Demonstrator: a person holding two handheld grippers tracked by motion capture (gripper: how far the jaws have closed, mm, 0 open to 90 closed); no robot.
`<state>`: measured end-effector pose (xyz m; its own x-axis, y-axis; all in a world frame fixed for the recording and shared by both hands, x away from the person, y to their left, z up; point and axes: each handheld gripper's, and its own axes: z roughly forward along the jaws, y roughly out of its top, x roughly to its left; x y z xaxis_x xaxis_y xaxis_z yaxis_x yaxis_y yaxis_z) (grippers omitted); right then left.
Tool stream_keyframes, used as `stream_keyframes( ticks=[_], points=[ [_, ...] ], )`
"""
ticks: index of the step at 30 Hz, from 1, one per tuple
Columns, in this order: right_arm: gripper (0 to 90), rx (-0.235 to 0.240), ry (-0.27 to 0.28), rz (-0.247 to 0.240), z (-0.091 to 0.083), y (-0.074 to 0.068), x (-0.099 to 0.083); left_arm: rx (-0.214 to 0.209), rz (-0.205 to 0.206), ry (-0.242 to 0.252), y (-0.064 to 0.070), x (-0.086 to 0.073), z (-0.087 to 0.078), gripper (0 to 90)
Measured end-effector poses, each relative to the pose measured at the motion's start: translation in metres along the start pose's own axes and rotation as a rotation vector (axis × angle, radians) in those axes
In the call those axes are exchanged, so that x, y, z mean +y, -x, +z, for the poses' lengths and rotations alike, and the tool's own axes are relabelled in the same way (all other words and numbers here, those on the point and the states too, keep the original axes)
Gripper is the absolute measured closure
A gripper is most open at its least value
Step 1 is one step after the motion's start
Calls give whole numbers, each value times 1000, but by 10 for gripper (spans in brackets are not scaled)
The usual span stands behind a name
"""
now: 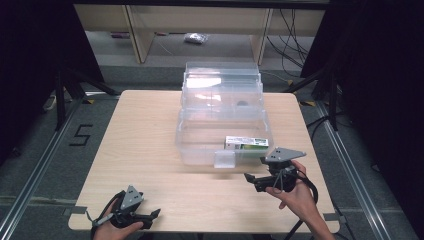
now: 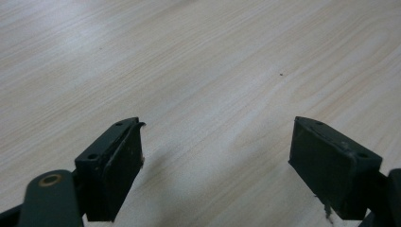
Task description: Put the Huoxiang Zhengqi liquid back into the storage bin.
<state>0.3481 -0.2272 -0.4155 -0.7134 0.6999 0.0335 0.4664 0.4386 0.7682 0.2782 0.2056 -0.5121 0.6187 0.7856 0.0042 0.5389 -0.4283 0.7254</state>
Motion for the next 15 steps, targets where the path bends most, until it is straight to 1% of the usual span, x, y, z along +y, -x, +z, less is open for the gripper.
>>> stream_keyframes(
  ticks=[1,2,3,4,5,6,7,8,9,10,11,13,14,15],
  points=[
    [207,-10,1,-6,0,0,-2,-1,1,0,0,0,0,175],
    [207,1,-2,-9,1,0,-3,-6,-3,2,0,0,0,175],
    [206,-10,-7,1,0,-2,-5,-8,-9,8,1,0,0,175],
    [206,-5,-11,6,0,-3,-6,-6,-10,8,1,0,0,174],
    [206,-3,-3,1,2,-2,-8,-6,-13,9,1,0,0,175],
    [206,2,-3,-6,2,-2,-9,2,0,-2,0,0,0,175],
    [206,1,-1,-3,2,-3,-10,-1,1,-2,0,0,0,175],
    [205,5,-2,-2,3,-3,-11,-5,-6,4,1,0,1,175],
    [204,0,-15,27,1,-5,-13,-6,-11,8,1,0,1,175],
    [204,-1,-1,-2,3,-3,-14,-6,-11,8,1,0,1,175],
    [203,-2,-10,12,3,-4,-15,-7,-11,8,1,0,1,175],
    [202,9,-9,2,4,-4,-16,-6,-12,7,1,0,1,174],
    [200,11,-7,3,4,-4,-17,4,-1,-3,0,0,0,175],
    [197,6,-12,12,4,-5,-18,1,-1,0,0,0,0,175]
  ],
)
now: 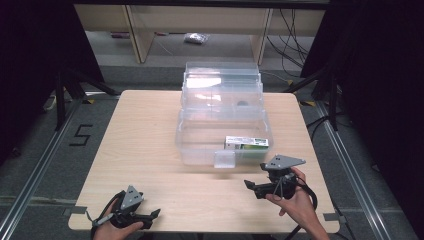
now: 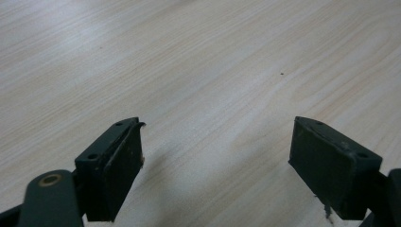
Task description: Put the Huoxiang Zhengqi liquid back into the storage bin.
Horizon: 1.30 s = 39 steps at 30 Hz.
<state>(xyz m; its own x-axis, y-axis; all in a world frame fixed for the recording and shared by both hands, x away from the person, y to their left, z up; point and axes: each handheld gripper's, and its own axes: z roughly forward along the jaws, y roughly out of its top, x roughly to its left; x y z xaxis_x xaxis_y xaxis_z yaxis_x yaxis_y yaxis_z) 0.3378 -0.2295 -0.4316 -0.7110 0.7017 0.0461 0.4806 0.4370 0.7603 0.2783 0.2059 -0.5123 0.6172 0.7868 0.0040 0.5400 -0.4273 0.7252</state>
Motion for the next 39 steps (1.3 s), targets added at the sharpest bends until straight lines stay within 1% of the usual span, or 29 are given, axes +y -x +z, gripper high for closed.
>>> stream_keyframes(
  ticks=[1,3,4,5,6,7,9,10,11,12,13,14,15,17,18,19,20,21,22,23,24,25,27,31,34,35,36,38,39],
  points=[
    [195,-3,-3,16,0,-2,-1,3,1,-1,0,0,0,175],
    [193,-5,2,-16,0,1,-3,2,5,-3,0,0,0,175],
    [191,3,0,8,-1,-1,-4,0,3,-1,0,0,0,175],
    [188,5,1,4,-1,-1,-5,-6,-7,6,1,0,0,175],
    [186,3,-8,27,-1,-2,-6,1,6,-2,0,0,-1,175],
    [184,-2,-1,10,0,-1,-7,1,4,-2,0,0,0,175],
    [182,-3,-14,34,-2,-3,-10,-7,-5,6,1,0,0,175],
    [180,-1,-16,39,-2,-3,-11,3,5,-1,0,0,0,175],
    [180,-9,-7,4,-1,-1,-12,4,5,-2,0,0,0,174],
    [180,-11,-28,48,-2,-4,-13,2,6,-3,0,0,-1,175],
    [180,-9,-16,13,0,-1,-14,-9,-7,8,1,0,0,175],
    [180,-18,-27,23,-2,-2,-15,-9,-4,8,1,0,0,175],
    [179,-13,-21,17,-1,-2,-17,5,8,0,-1,0,0,174],
    [179,-5,-26,4,1,-2,-19,-2,5,1,0,0,0,174],
    [179,-1,-32,9,0,-3,-21,-8,8,-2,0,0,-1,175],
    [179,-7,-32,7,0,-4,-22,-9,-5,10,1,0,0,175],
    [179,-5,-40,21,-1,-6,-23,-8,-4,10,1,0,0,175],
    [178,0,-32,12,0,-6,-24,4,5,-1,0,0,-1,175],
    [177,6,-40,13,0,-7,-25,-2,2,3,1,0,-1,174],
    [177,1,-37,-2,0,-7,-27,-7,-7,10,1,0,-1,175],
    [177,2,-52,32,-1,-9,-29,-7,-5,9,1,0,-1,175],
    [177,7,-47,11,0,-9,-30,-7,-4,9,1,0,-1,175],
    [177,2,-59,36,-1,-11,-34,-7,-6,9,1,0,-1,175],
    [177,11,-62,23,0,-11,-42,-8,-7,10,2,0,-1,175],
    [176,6,-72,44,-1,-13,-48,-9,-5,8,2,0,-1,175],
    [176,4,-81,70,-2,-15,-50,-9,-5,8,2,0,-1,175],
    [176,4,-77,51,-2,-14,-51,-9,-4,8,2,0,-1,175],
    [176,6,-87,79,-1,-16,-56,-9,-4,8,2,0,-1,175],
    [175,5,-87,58,-1,-15,-57,-10,-2,14,2,0,0,175]
  ],
)
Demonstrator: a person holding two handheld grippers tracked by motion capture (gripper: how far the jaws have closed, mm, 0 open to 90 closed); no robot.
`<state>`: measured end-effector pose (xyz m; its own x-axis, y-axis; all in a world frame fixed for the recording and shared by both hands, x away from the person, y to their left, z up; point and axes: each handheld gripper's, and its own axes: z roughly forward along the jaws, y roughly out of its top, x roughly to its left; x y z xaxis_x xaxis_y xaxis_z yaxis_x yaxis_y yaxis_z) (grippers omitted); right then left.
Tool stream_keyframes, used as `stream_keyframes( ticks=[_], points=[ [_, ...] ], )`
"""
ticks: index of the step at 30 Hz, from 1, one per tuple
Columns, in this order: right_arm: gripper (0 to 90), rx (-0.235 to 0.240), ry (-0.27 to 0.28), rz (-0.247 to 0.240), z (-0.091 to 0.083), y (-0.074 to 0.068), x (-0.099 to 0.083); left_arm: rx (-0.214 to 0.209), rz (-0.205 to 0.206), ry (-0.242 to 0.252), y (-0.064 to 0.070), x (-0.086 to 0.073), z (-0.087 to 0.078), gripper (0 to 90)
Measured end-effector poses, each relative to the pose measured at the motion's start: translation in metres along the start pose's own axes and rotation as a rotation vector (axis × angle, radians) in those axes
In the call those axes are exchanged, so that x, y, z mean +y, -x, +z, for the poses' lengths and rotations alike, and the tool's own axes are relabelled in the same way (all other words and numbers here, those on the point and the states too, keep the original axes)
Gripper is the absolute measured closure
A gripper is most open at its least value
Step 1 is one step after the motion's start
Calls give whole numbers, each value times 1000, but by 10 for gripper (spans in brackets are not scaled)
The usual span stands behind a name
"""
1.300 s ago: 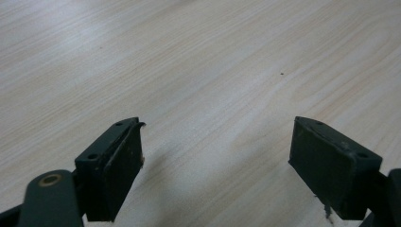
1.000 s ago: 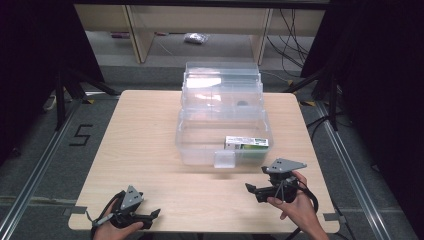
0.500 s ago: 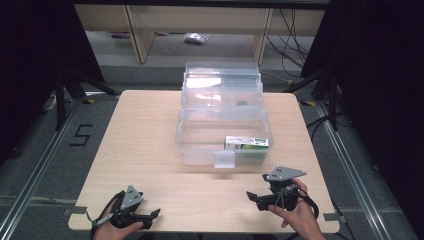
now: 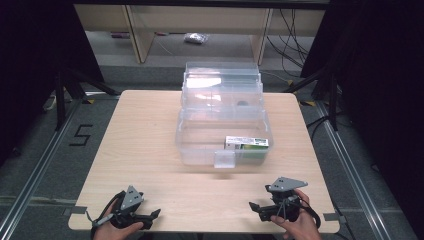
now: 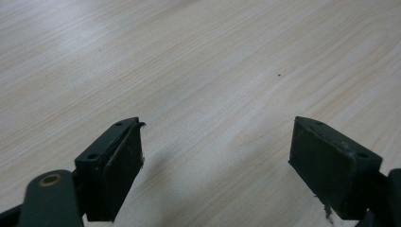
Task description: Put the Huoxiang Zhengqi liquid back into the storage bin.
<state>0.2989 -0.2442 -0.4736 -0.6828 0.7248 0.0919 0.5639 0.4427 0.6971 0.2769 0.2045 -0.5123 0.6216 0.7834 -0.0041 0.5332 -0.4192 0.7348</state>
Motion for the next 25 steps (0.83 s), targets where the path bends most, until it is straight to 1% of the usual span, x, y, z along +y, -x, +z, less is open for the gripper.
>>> stream_keyframes(
  ticks=[2,3,4,5,6,8,9,10,11,12,13,14,15,16,17,18,19,20,21,22,23,24,25],
  points=[
    [176,1,1,-24,2,1,-3,0,2,-2,0,1,0,175],
    [177,-12,-10,-12,1,0,-5,0,9,-11,-1,1,-1,175],
    [177,-21,-9,-10,0,-1,-6,-3,3,-7,0,1,-1,175],
    [177,-27,-4,-16,0,0,-8,-1,5,-15,0,1,-2,175],
    [176,-25,-27,25,-2,-3,-8,-1,13,-3,0,1,-1,175],
    [176,-29,-22,21,-3,-1,-12,4,15,-4,-1,1,-1,175],
    [177,-32,-30,36,-4,-2,-13,4,15,-4,-1,1,-1,175],
    [177,-34,-20,20,-3,0,-15,4,16,-4,-1,1,-1,175],
    [178,-32,-20,22,-4,0,-17,4,16,-4,-1,1,-1,175],
    [178,-29,-34,29,-4,-1,-18,4,16,-4,0,1,-1,175],
    [178,-35,-21,17,-4,0,-20,-1,17,-11,0,1,-2,175],
    [179,-29,-41,59,-5,-3,-21,-1,16,-10,0,1,-1,175],
    [179,-31,-39,29,-5,-1,-23,3,18,-11,0,1,-1,175],
    [179,-35,-39,34,-5,-2,-23,9,16,-11,0,1,-1,175],
    [178,-33,-52,25,-5,-2,-25,7,15,-11,0,1,-1,175],
    [178,-42,-41,19,-5,-2,-25,0,4,-4,1,1,0,175],
    [178,-38,-47,51,-4,-5,-26,-1,1,-1,1,1,0,175],
    [178,-38,-62,33,-5,-4,-26,9,15,-13,0,1,0,175],
    [177,-42,-48,21,-4,-4,-27,7,13,-11,0,1,0,175],
    [177,-35,-62,40,-4,-5,-26,-1,1,-1,0,1,0,175],
    [177,-36,-68,32,-4,-5,-27,0,3,-2,0,1,0,175],
    [177,-39,-60,13,-3,-4,-27,0,3,-3,0,1,0,175],
    [177,-37,-62,22,-3,-5,-27,-1,4,-3,0,1,0,175]
  ],
)
